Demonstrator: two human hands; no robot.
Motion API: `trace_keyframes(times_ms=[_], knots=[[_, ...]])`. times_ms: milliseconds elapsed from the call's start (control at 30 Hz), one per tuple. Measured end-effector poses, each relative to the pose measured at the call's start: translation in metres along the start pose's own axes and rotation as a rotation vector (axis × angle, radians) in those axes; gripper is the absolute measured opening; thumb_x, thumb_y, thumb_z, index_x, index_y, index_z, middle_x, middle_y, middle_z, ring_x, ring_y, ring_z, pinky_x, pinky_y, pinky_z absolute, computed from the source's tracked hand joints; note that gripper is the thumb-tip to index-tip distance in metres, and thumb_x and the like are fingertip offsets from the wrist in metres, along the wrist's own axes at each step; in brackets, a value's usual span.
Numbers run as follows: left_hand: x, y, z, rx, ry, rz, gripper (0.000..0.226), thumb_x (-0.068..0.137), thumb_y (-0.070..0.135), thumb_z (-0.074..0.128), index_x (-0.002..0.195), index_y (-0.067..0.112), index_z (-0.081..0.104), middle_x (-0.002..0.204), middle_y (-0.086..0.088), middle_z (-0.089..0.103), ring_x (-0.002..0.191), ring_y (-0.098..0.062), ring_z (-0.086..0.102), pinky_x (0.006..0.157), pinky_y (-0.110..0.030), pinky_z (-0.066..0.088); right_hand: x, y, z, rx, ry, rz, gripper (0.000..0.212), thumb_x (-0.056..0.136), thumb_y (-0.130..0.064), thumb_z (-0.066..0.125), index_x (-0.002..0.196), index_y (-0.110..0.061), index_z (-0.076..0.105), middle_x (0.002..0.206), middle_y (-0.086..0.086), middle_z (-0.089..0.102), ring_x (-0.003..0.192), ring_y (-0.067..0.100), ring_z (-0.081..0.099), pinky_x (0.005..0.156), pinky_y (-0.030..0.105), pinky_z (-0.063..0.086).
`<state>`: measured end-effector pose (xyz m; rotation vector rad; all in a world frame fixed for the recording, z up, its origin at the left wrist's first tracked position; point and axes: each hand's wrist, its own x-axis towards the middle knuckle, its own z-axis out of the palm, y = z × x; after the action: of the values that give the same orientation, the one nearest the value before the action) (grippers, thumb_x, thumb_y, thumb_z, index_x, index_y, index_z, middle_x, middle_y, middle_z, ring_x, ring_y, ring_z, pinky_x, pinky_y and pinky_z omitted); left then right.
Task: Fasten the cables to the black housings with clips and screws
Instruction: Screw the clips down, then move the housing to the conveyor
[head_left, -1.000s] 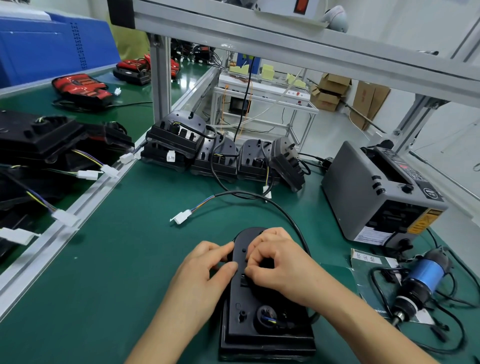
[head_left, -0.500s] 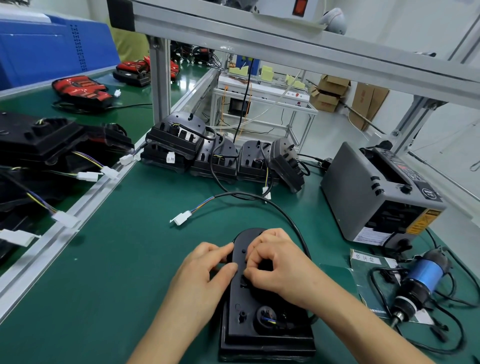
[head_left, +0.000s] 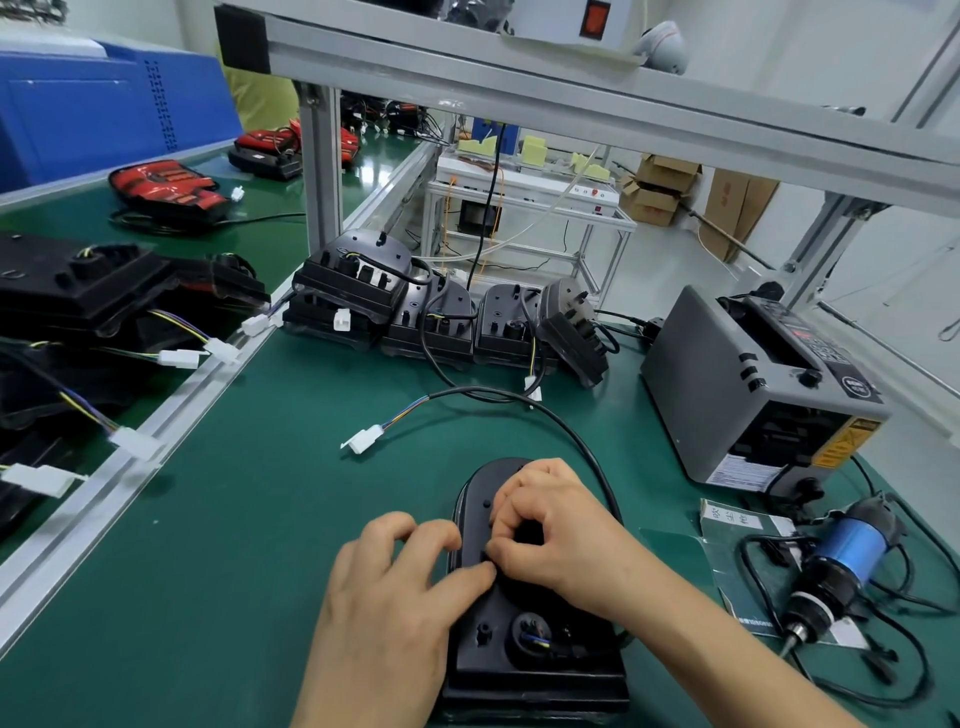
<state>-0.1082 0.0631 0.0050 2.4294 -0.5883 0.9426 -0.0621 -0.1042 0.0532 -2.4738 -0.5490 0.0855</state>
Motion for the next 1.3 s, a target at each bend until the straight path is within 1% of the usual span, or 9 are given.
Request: trace_keyframes(times_ms=[267,400,567,767,967,1033,1133,1233,1300], knots=[[-0.001,-0.002,0.001,0.035,0.006,0.025,0.039,0.073,0.014,0.042,0.081,0.032,0.075,0.088,0.005,0.067,0.086,-0.023,0.042,0.058,-0.034,0.042,-0.004,0.004,0.000,-0.030,0.081,0.001,0.016,0.080,-0.015,0.066,0.081,-0.027,0.055,0.094,-0.015,0.055,0.107,0.003,0.039,0.094,0.018,0.034],[0.000,-0.008,0.002,0.065,-0.015,0.007,0.052,0.071,0.007,0.037,0.094,0.035,0.074,0.093,0.006,0.066,0.087,-0.023,0.043,0.060,-0.035,0.042,-0.016,0.014,-0.005,-0.096,0.229,0.040,0.020,0.083,-0.007,0.060,0.088,-0.025,0.065,0.095,-0.020,0.055,0.106,0.001,0.038,0.094,0.013,0.029],[-0.005,-0.007,0.008,0.158,-0.063,0.056,0.057,0.066,0.005,0.036,0.101,0.032,0.073,0.096,0.000,0.067,0.093,-0.026,0.044,0.069,-0.038,0.041,-0.045,0.027,-0.004,-0.319,0.344,0.153,0.028,0.088,-0.017,0.057,0.113,-0.024,0.067,0.112,-0.020,0.058,0.114,0.010,0.040,0.100,0.031,0.035],[-0.011,-0.008,0.005,0.275,-0.104,0.136,0.065,0.067,0.002,0.032,0.109,0.033,0.069,0.109,-0.005,0.061,0.098,-0.029,0.047,0.080,-0.039,0.033,-0.056,0.026,0.004,-0.349,0.326,0.193,0.035,0.093,-0.024,0.048,0.127,-0.025,0.058,0.126,-0.020,0.052,0.120,0.010,0.035,0.102,0.029,0.031],[-0.009,-0.005,-0.004,0.127,-0.236,0.091,0.069,0.055,-0.002,0.048,0.106,0.040,0.070,0.104,0.003,0.064,0.097,-0.021,0.044,0.067,-0.036,0.048,-0.058,0.028,0.003,-0.282,0.351,0.219,0.035,0.095,-0.027,0.045,0.129,-0.027,0.056,0.125,-0.024,0.051,0.118,0.006,0.032,0.103,0.024,0.028],[0.002,-0.009,-0.007,0.009,-0.309,0.049,0.072,0.056,-0.004,0.053,0.109,0.042,0.068,0.110,0.010,0.061,0.100,-0.015,0.041,0.073,-0.034,0.047,-0.061,0.030,0.001,-0.286,0.355,0.269,0.038,0.096,-0.032,0.042,0.133,-0.029,0.050,0.130,-0.024,0.048,0.122,0.004,0.030,0.105,0.023,0.026],[0.029,-0.026,-0.002,-0.161,-0.408,-0.162,0.058,0.087,-0.001,0.047,0.130,0.038,0.053,0.122,0.016,0.050,0.113,-0.009,0.038,0.095,-0.033,0.039,-0.070,0.034,-0.003,-0.322,0.351,0.387,0.042,0.096,-0.040,0.040,0.136,-0.032,0.042,0.135,-0.017,0.043,0.127,0.007,0.032,0.105,0.026,0.029],[0.072,-0.052,0.019,0.020,-0.325,-0.385,0.041,0.096,0.026,0.048,0.137,0.026,0.046,0.128,0.004,0.047,0.118,-0.019,0.039,0.096,-0.034,0.039,-0.082,0.034,-0.007,-0.292,0.294,0.517,0.044,0.094,-0.053,0.036,0.134,-0.035,0.036,0.125,-0.012,0.046,0.117,0.010,0.045,0.094,0.029,0.039],[0.098,-0.066,0.034,0.161,-0.393,-0.476,0.041,0.096,0.034,0.047,0.135,0.018,0.045,0.131,-0.003,0.045,0.119,-0.024,0.038,0.095,-0.037,0.040,-0.088,0.031,-0.007,-0.221,0.237,0.581,0.047,0.092,-0.060,0.033,0.133,-0.037,0.034,0.116,-0.011,0.054,0.110,0.011,0.053,0.088,0.029,0.043]])
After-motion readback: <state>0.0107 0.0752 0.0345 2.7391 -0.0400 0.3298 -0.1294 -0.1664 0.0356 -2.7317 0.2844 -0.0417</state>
